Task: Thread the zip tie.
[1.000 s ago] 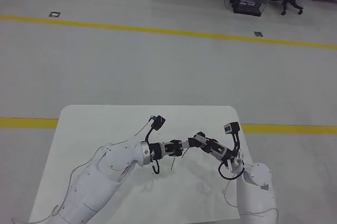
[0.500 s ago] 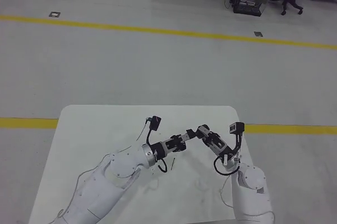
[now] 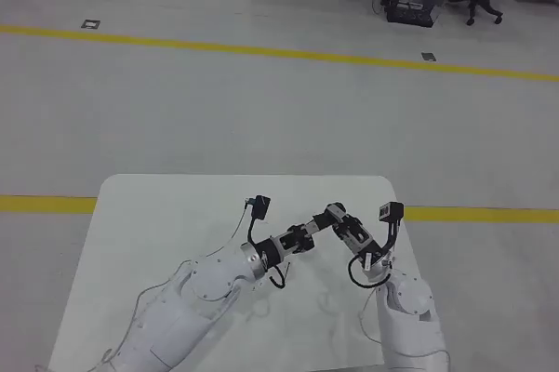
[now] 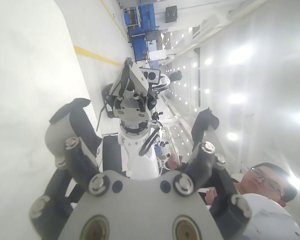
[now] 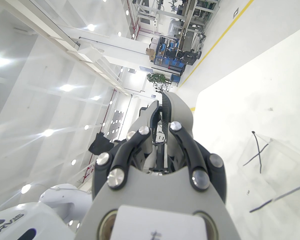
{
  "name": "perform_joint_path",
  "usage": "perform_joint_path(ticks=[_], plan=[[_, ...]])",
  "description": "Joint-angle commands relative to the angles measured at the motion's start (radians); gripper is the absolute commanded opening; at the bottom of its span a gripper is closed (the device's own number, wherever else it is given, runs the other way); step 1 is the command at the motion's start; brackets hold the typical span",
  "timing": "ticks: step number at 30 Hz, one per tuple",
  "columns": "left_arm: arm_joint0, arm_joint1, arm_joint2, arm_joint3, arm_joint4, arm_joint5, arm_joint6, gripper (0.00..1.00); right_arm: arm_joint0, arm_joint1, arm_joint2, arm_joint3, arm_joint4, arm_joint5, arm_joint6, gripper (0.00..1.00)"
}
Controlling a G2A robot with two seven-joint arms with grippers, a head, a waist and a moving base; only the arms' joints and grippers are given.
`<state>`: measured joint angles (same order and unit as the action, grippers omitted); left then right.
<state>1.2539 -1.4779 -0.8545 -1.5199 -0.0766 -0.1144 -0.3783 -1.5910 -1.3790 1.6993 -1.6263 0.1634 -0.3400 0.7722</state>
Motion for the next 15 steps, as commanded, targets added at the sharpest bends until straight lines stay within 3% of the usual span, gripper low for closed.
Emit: perform_joint_path(ticks=[1,4,5,15], plan=[[-0.003,-0.003,0.013,0.008,-0.004,-0.004,0.023,1.00,-0.001,0.001,-0.008,-0.001,0.001,0.000,-0.010,0.00],[-0.011,-0.006,0.026,0.019,-0.013,-0.010,0.040,1.00,-0.005,0.004,-0.019,-0.002,0.006,0.000,-0.012,0.00],[-0.013,-0.007,0.028,0.022,-0.014,-0.012,0.043,0.91,-0.006,0.005,-0.021,-0.001,0.007,0.000,-0.009,0.00],[-0.017,-0.007,0.032,0.030,-0.016,-0.031,0.101,0.49,-0.019,0.018,-0.021,-0.001,0.025,0.000,0.007,0.00]])
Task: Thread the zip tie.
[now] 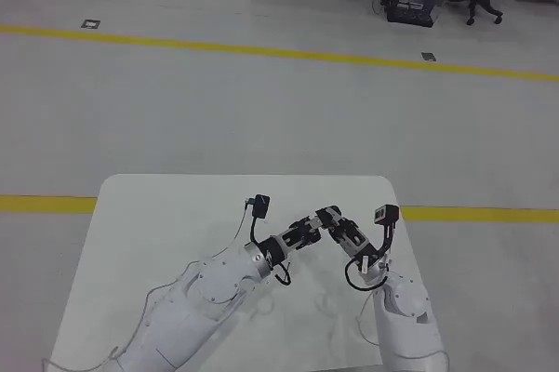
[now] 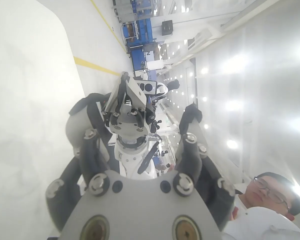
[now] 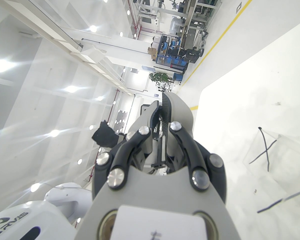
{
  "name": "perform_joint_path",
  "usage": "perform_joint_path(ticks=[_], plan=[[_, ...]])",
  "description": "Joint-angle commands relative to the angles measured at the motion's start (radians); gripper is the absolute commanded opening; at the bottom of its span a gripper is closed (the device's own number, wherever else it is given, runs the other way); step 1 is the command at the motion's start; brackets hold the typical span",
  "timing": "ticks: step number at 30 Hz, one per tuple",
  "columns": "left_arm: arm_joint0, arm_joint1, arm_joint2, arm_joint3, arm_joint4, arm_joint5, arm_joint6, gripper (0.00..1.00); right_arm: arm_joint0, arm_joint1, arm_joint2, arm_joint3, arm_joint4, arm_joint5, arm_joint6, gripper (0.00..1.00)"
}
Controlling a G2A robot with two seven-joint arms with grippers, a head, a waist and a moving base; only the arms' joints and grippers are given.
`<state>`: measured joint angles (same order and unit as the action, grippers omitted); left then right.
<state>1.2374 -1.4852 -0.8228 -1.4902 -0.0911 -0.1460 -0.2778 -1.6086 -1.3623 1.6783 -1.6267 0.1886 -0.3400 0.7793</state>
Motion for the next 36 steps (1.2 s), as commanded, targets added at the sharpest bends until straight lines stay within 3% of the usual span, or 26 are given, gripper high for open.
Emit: perform_joint_path(ticks=[1,12,20,29,36], plan=[[-0.001,0.000,0.001,-0.001,-0.006,-0.001,0.000,0.48,-0.003,0.002,0.000,-0.001,0.001,0.000,-0.002,0.00],[-0.004,0.002,0.014,-0.001,-0.006,0.007,0.001,0.39,-0.017,0.012,-0.008,-0.013,0.003,0.000,-0.014,0.00],[-0.004,0.005,0.018,-0.003,-0.001,0.013,0.011,0.11,-0.023,0.020,-0.010,-0.024,-0.008,0.000,-0.011,0.00],[-0.002,0.008,0.018,-0.004,0.003,0.019,0.021,0.00,-0.027,0.027,-0.011,-0.029,-0.010,0.000,-0.014,0.00],[0.001,0.012,0.014,-0.010,0.006,0.022,0.024,0.00,-0.030,0.031,-0.006,-0.035,0.002,0.000,-0.028,0.00]])
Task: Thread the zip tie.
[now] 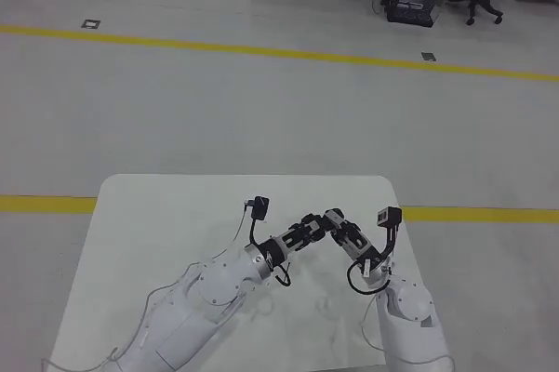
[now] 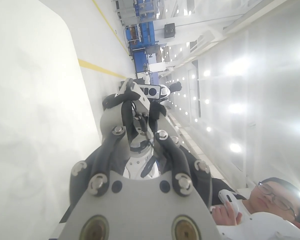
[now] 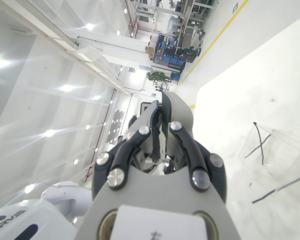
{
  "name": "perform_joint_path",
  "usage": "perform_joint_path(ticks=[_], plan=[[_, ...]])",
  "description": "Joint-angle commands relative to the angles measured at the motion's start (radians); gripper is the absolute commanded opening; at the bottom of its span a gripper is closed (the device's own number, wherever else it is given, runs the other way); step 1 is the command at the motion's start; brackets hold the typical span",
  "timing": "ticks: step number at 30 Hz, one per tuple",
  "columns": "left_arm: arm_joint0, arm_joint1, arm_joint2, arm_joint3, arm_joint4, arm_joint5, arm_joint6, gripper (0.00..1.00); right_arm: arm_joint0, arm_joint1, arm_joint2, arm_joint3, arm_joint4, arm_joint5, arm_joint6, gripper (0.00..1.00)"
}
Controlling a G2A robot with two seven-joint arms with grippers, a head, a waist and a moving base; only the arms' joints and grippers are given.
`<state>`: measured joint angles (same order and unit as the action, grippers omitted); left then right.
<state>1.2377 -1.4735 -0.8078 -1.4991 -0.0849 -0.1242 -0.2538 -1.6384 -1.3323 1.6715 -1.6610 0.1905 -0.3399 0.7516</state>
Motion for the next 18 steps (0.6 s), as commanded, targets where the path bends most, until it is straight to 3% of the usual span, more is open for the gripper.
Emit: perform_joint_path(ticks=[1,10,14,15,18], plan=[[0.001,0.001,-0.001,-0.003,-0.001,0.001,0.000,0.00,-0.001,0.001,0.001,-0.002,-0.001,0.000,-0.001,0.00],[0.003,0.004,0.002,-0.008,-0.006,0.007,-0.006,0.03,-0.002,0.005,-0.003,-0.002,0.003,0.000,-0.003,0.00],[0.003,0.006,0.002,-0.006,-0.008,0.010,-0.005,0.25,-0.002,0.007,-0.002,-0.007,0.002,0.000,-0.002,0.00],[0.002,0.006,0.003,-0.006,-0.008,0.011,-0.005,0.35,-0.002,0.007,-0.002,-0.008,0.002,0.000,-0.001,0.00],[0.002,0.007,0.003,-0.006,-0.009,0.015,-0.003,0.37,-0.001,0.008,-0.001,-0.012,-0.003,0.000,0.003,0.00]])
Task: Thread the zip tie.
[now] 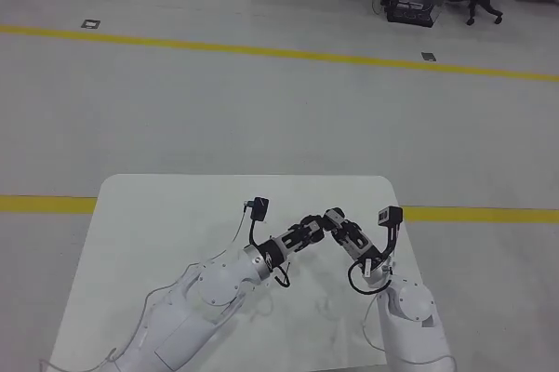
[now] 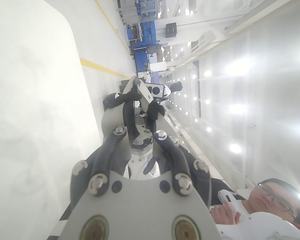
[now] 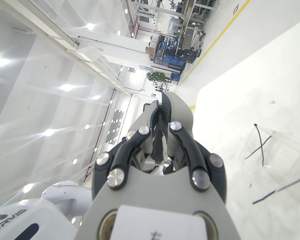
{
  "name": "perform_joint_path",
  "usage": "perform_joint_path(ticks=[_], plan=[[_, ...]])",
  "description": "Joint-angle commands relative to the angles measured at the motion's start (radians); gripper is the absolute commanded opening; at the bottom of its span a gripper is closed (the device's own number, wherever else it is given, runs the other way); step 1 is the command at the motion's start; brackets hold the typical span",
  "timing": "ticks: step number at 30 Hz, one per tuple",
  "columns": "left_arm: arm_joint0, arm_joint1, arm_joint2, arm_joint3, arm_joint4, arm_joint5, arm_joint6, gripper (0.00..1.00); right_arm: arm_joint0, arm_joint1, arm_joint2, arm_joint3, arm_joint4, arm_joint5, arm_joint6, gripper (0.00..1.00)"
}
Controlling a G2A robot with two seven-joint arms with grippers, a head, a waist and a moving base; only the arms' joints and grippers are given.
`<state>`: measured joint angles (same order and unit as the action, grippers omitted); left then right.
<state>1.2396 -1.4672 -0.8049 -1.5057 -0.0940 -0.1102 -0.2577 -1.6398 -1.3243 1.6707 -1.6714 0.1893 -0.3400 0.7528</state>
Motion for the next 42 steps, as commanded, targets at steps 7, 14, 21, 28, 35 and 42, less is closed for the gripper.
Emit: perform_joint_path(ticks=[7,14,21,28,35,42], plan=[[-0.003,0.001,0.001,0.002,-0.003,0.005,0.006,0.33,-0.001,0.004,0.001,-0.013,-0.021,0.000,0.020,0.00],[-0.004,0.003,0.000,0.001,-0.006,0.005,0.010,0.24,-0.003,0.006,0.006,-0.011,-0.044,0.000,0.011,0.00],[-0.006,0.005,0.000,0.003,-0.011,0.007,0.009,0.22,0.000,0.008,0.011,-0.011,-0.057,0.000,-0.005,0.00],[-0.013,0.005,0.004,0.010,-0.017,0.006,0.007,0.15,0.001,0.009,0.005,-0.004,-0.053,0.000,-0.001,0.00],[-0.018,0.004,0.008,0.018,-0.025,0.005,0.010,0.00,0.001,0.011,0.001,-0.002,-0.048,0.000,-0.002,0.00],[-0.021,0.004,0.010,0.021,-0.026,0.004,0.016,0.00,0.004,0.012,0.003,-0.002,-0.041,0.000,-0.003,0.00]])
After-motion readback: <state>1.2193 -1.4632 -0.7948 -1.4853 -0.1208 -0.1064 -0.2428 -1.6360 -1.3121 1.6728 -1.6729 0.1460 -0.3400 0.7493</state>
